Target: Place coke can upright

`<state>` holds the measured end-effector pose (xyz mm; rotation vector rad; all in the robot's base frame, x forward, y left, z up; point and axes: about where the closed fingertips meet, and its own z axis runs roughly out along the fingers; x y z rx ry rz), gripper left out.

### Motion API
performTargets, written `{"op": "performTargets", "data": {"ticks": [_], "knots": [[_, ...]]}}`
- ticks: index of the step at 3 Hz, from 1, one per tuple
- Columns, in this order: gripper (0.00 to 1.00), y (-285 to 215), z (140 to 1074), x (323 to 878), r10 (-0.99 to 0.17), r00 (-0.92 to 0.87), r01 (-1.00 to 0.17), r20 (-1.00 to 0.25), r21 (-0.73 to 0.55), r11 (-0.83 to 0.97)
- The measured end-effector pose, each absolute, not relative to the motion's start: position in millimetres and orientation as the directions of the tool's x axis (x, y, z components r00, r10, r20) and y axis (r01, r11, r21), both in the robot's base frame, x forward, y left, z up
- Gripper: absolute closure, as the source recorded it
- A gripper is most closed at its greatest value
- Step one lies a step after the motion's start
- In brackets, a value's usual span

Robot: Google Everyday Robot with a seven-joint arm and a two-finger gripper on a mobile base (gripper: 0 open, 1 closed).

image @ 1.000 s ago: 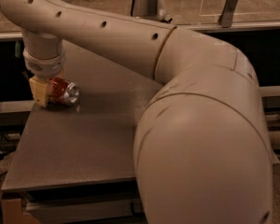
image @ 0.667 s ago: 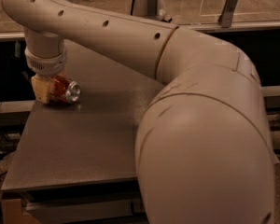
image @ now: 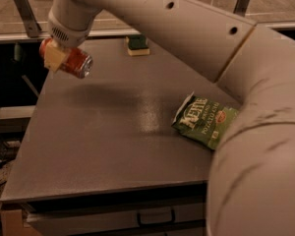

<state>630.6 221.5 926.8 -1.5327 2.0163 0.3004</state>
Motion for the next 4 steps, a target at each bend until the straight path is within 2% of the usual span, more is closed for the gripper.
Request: {"op": "performTargets", "data": {"ticks": [1, 2, 3, 4], "knots": [[1.0, 200.0, 976.4, 651.7, -0.663, -0.06, -0.934, -0.746, -0.192, 0.302], [1.0, 186.5, 998.0, 660.3, -0.496, 0.011, -0.942, -0.868, -0.176, 0.287], [1.0, 187.0, 1009.1, 662.8, -0.342, 0.098, -0.949, -0.935, -0.191, 0.249], [1.0, 199.0, 1013.9, 653.0, -0.326, 0.188, -0.945, -0.927, -0.261, 0.196]]}}
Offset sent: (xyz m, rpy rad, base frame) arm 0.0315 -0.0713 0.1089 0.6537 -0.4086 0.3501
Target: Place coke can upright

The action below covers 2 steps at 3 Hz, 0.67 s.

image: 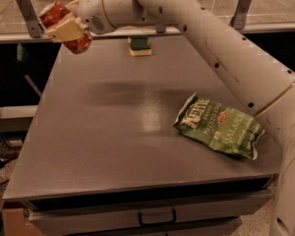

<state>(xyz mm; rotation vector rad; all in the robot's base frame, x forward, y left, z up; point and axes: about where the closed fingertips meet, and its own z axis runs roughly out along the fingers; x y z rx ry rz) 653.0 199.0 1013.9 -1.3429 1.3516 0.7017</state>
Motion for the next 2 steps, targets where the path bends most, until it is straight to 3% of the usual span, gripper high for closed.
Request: {"op": "performTargets", "data": {"ticks": [2], "knots": [[1.0, 206.4, 985.9, 661.3, -0.269, 0.224, -0.93, -0.937, -0.288, 0.227]]}}
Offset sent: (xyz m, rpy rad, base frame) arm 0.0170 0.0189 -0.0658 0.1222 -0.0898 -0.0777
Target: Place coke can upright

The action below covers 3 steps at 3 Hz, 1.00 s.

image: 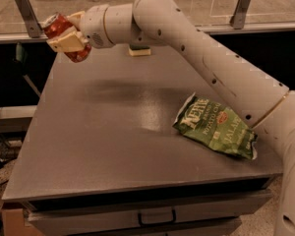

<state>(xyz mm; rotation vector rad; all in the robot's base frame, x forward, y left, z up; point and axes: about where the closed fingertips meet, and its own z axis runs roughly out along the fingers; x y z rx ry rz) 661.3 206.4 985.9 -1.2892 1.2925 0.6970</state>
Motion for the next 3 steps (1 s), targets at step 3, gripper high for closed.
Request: {"op": "performTargets", "data": {"ticks": [3], "knots": [[1.0, 201.8, 916.5, 674.4, -0.141, 0.183, -0.9, -0.973, -0.223, 0.375]]}}
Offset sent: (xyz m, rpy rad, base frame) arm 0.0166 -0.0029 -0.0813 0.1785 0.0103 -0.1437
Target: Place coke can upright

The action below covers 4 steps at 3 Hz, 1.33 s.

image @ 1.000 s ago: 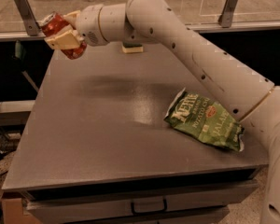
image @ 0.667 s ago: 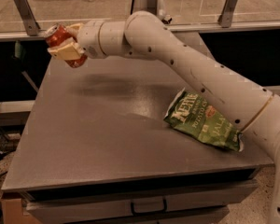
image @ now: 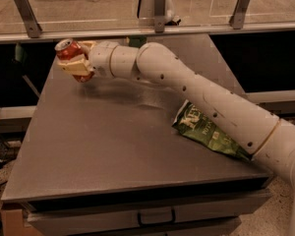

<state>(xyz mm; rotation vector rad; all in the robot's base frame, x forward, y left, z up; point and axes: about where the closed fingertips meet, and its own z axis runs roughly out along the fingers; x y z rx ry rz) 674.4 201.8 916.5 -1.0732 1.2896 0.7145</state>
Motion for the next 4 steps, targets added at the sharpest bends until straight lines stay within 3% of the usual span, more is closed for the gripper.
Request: {"op": "performTargets", "data": {"ticks": [1, 4], "knots": [[0.84, 189.5, 907.4, 677.4, -0.111, 0.155, -0.899, -0.982, -0.187, 0.397], [0.15, 162.8, 895.5, 676.3, -0.138, 0.105, -0.899, -0.985, -0.153, 0.41]]}}
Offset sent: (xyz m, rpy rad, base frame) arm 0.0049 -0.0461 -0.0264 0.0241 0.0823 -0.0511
